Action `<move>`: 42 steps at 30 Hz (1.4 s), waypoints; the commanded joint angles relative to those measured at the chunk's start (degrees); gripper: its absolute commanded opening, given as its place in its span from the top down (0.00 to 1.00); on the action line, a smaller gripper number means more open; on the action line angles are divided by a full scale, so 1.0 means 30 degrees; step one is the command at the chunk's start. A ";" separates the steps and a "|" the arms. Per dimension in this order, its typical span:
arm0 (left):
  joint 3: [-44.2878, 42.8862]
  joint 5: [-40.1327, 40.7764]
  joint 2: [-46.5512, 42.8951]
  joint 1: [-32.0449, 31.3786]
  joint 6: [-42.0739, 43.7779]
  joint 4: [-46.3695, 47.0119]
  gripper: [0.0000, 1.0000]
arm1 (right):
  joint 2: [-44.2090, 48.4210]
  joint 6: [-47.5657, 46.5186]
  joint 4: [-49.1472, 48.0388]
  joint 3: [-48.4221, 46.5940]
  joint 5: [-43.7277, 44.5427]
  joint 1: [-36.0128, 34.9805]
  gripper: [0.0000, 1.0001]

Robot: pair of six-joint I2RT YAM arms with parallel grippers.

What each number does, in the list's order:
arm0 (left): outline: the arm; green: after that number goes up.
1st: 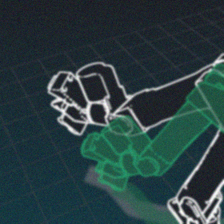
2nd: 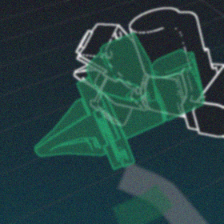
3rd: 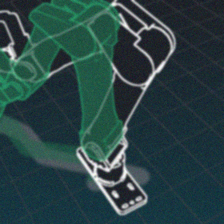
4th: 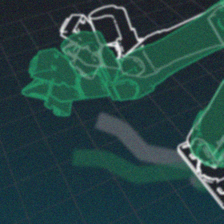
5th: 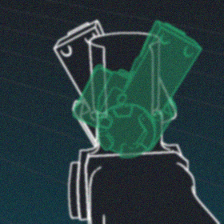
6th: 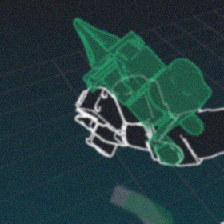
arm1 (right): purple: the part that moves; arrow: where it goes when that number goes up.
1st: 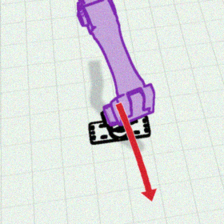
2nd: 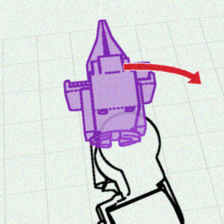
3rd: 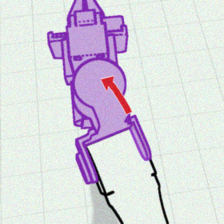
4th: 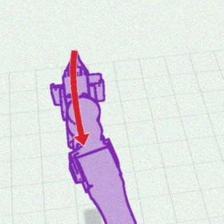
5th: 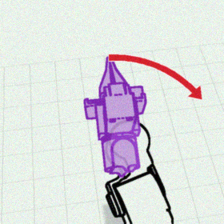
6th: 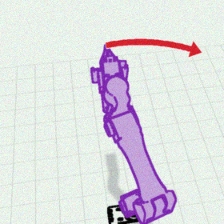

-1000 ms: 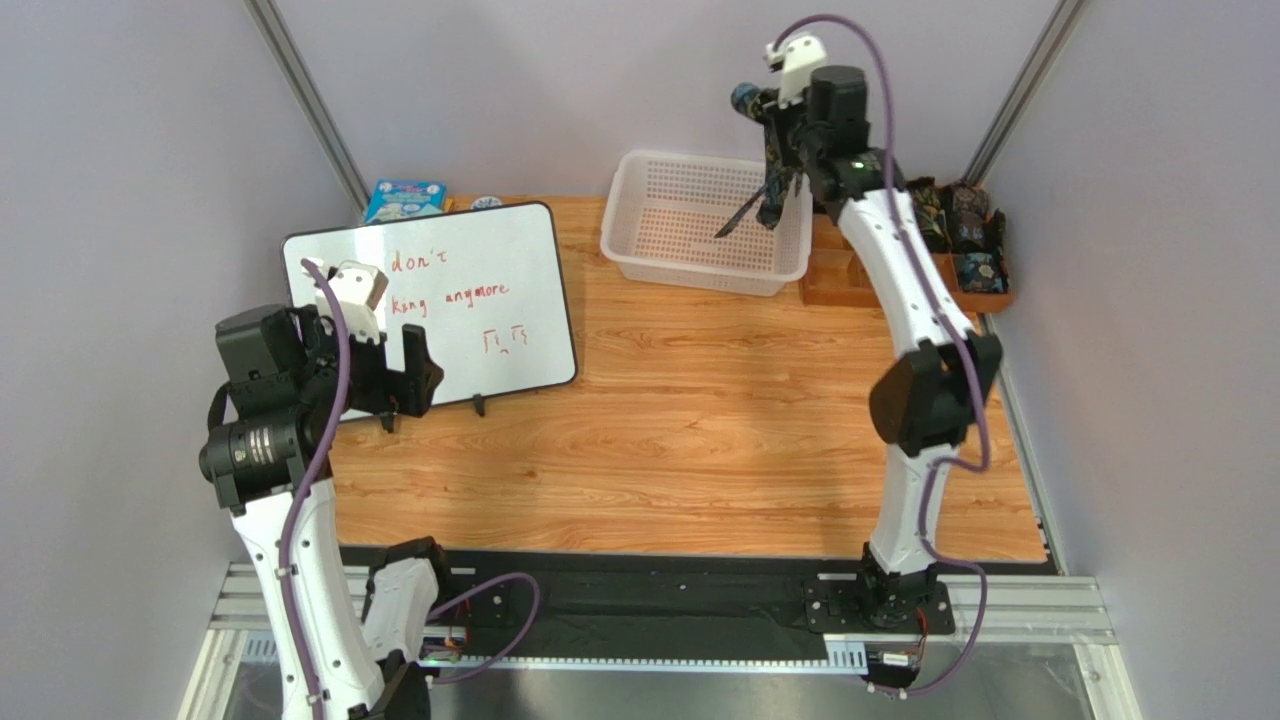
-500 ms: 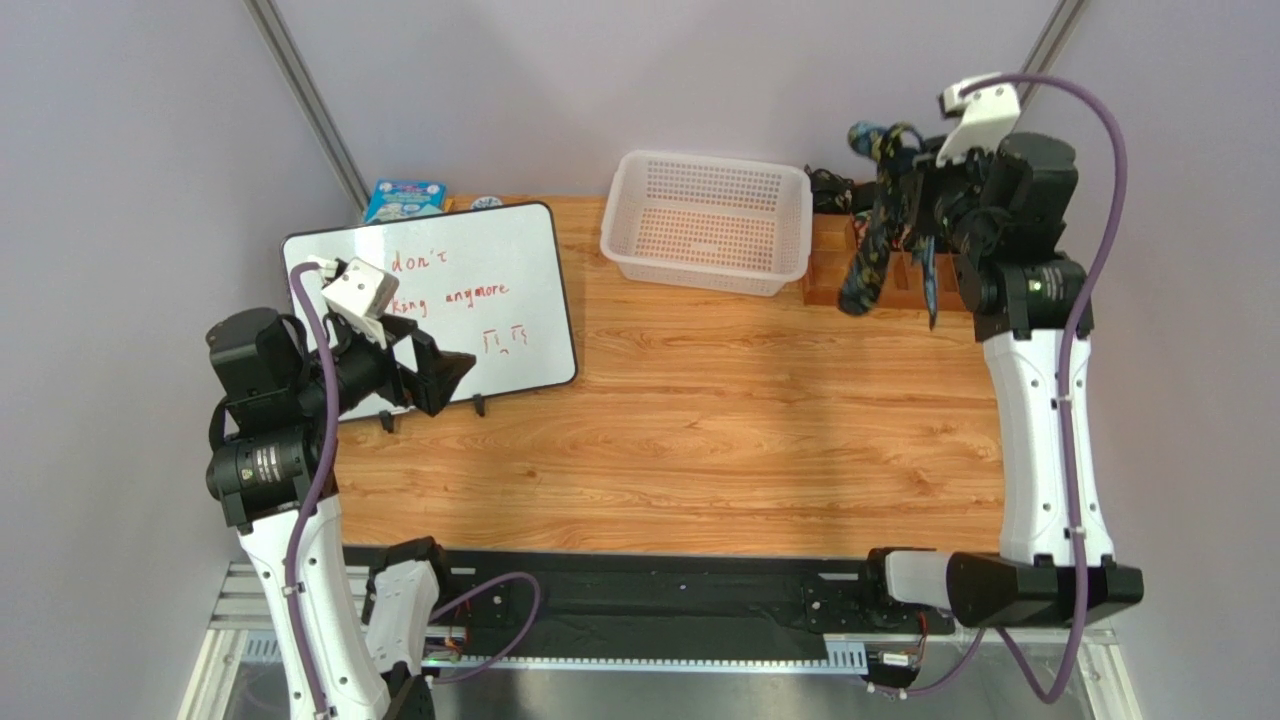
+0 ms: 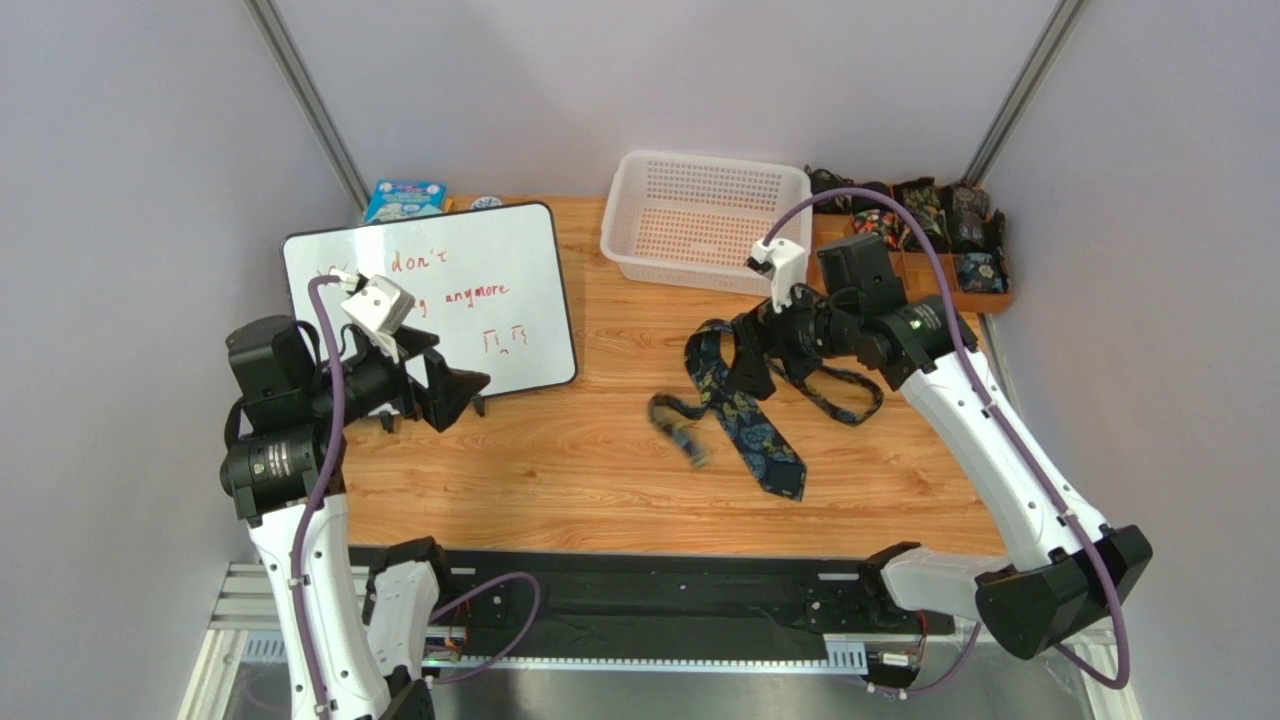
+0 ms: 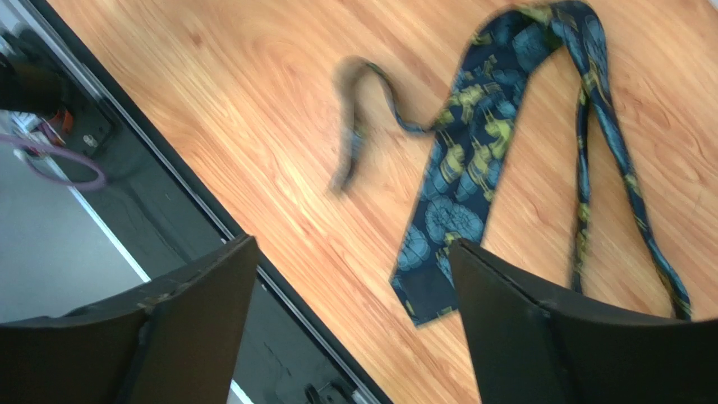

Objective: Roll the ties
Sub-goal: Place the tie at the center of the board.

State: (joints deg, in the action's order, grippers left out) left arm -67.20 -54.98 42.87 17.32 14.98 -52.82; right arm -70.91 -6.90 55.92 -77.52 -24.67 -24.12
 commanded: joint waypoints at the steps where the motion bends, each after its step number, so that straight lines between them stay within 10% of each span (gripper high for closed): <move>1: 0.0338 -0.0395 0.0474 -0.0820 0.1625 0.0497 0.00 | -0.0880 -0.2446 0.2511 0.1105 0.1621 0.1560 0.19; 11: 0.0661 0.2914 0.1967 -0.5474 0.3677 0.0496 0.03 | -0.6037 -0.3940 0.1077 0.1931 0.5348 1.0054 0.25; 22: -0.0187 0.4672 0.4312 -0.8206 0.2800 0.2106 0.05 | -1.0167 -0.0956 0.0931 0.1142 0.4064 1.2873 0.39; 26: -0.0218 0.5464 0.4343 -0.8206 0.2448 0.2196 0.05 | -1.1747 -0.0309 0.0404 0.0761 0.3359 1.2932 0.52; 30: 0.0366 0.6516 0.3874 -0.8205 0.1193 0.2488 0.07 | -1.1872 -0.0308 0.0403 -0.0291 0.4060 1.3049 1.00; 36: 0.2004 0.7307 0.1651 -0.8088 -0.2813 0.3804 0.08 | -0.8065 -0.0424 -0.1382 -0.4331 0.1370 1.1503 1.00; 42: 0.3093 0.8043 -0.0958 -0.6392 -0.6543 0.5329 0.07 | -0.6655 -0.2036 -0.1824 -0.7119 0.0546 0.5118 1.00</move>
State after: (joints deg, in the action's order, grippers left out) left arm -58.50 -32.97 43.72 -4.99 5.98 -42.13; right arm -95.31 -9.63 52.27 -94.74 -17.69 2.50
